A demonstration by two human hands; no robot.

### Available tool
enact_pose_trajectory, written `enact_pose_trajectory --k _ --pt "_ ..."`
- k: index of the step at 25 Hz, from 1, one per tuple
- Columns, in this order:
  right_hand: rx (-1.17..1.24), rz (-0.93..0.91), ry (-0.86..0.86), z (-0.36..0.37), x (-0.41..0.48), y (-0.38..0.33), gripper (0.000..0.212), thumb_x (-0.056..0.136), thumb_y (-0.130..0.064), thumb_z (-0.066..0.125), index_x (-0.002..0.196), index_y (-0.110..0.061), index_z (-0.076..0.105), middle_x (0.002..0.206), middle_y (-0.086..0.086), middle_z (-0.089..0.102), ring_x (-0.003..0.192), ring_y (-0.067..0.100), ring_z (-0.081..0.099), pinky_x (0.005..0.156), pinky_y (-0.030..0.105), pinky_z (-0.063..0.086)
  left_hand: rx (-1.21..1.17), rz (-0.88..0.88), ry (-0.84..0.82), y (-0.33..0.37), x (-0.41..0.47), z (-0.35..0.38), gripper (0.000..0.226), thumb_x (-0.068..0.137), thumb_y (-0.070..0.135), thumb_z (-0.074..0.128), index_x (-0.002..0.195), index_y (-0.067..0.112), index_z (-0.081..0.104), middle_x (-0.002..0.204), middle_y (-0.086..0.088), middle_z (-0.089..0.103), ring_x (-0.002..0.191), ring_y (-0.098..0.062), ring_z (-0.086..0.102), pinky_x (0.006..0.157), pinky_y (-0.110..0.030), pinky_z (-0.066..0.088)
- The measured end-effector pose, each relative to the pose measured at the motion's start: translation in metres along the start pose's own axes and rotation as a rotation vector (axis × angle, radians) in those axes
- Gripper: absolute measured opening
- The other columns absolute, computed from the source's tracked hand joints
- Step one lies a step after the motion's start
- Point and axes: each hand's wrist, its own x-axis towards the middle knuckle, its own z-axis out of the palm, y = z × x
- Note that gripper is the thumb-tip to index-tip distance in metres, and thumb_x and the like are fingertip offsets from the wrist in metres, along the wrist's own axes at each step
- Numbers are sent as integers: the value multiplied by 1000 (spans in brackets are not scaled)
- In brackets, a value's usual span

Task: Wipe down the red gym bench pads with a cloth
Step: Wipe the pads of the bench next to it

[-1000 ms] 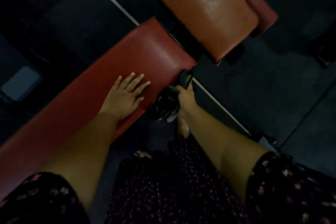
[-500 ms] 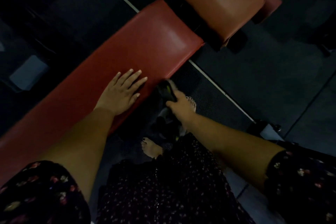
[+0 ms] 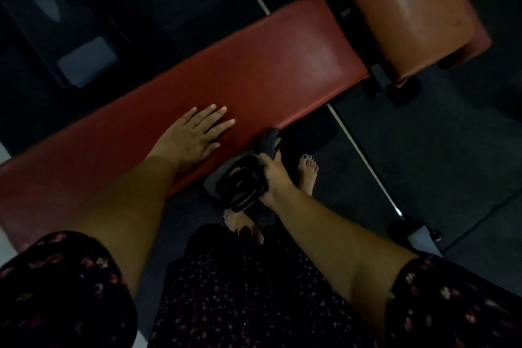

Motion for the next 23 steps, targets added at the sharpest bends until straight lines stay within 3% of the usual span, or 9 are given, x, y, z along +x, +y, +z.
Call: enact_pose_trajectory --k 2,4,7,10,14,16,18,20,23 --pt "-69 90 -49 10 -4 27 66 98 -8 49 151 -34 21 125 10 57 107 30 60 92 48 51 3 -28 14 -4 -17 9 71 99 44 24 146 37 -29 160 2 -7 144 -12 -24 118 -36 -4" --pt "-224 141 -111 8 -6 43 66 98 -8 50 152 -33 20 134 12 54 113 32 59 93 46 51 -2 -44 22 -7 -33 14 73 99 44 24 145 37 -32 160 1 -7 140 -8 -34 118 -37 -6" --pt "-474 47 -72 -9 -6 31 60 96 -2 49 149 -25 30 113 8 62 97 26 64 69 28 55 55 -15 -36 -8 -58 19 69 99 45 14 139 35 -41 158 2 -17 140 -14 -30 119 -42 1" --pt "-338 -1 69 -22 1 6 55 97 -3 46 144 -29 33 102 6 63 83 21 65 59 27 55 41 -32 -74 -6 -77 21 66 100 46 7 136 32 -46 155 2 -26 142 -15 -21 120 -42 1" --pt "-214 129 -1 19 8 34 55 96 -12 52 139 -35 25 117 15 60 97 32 63 80 42 56 3 -160 -71 3 -95 20 62 103 45 13 144 28 -30 153 2 -28 149 -19 -10 121 -42 4" --pt "-216 186 -20 39 8 69 81 91 -14 60 153 -33 11 136 16 53 112 36 60 92 53 51 -60 -236 -68 6 -112 20 61 103 43 17 147 27 -22 155 3 -23 150 -20 -6 120 -42 4" --pt "-299 171 -27 53 -6 96 90 94 -10 56 152 -37 -6 147 12 41 121 37 53 99 53 47 -90 -326 -83 6 -133 27 63 103 44 19 148 26 -21 159 3 -18 150 -19 -6 120 -42 5" --pt "-461 195 -78 59 -19 122 86 96 -16 53 151 -42 -8 150 4 35 125 34 49 99 47 47 -151 -447 -93 7 -155 36 66 103 46 22 148 25 -21 161 3 -17 150 -19 -7 121 -41 6" --pt "-970 71 -229 61 -32 149 85 90 -28 56 151 -43 -1 153 -1 27 128 30 44 108 47 40 -334 -665 -47 17 -184 47 67 103 45 29 153 24 -11 162 2 -13 150 -19 -6 121 -43 8"
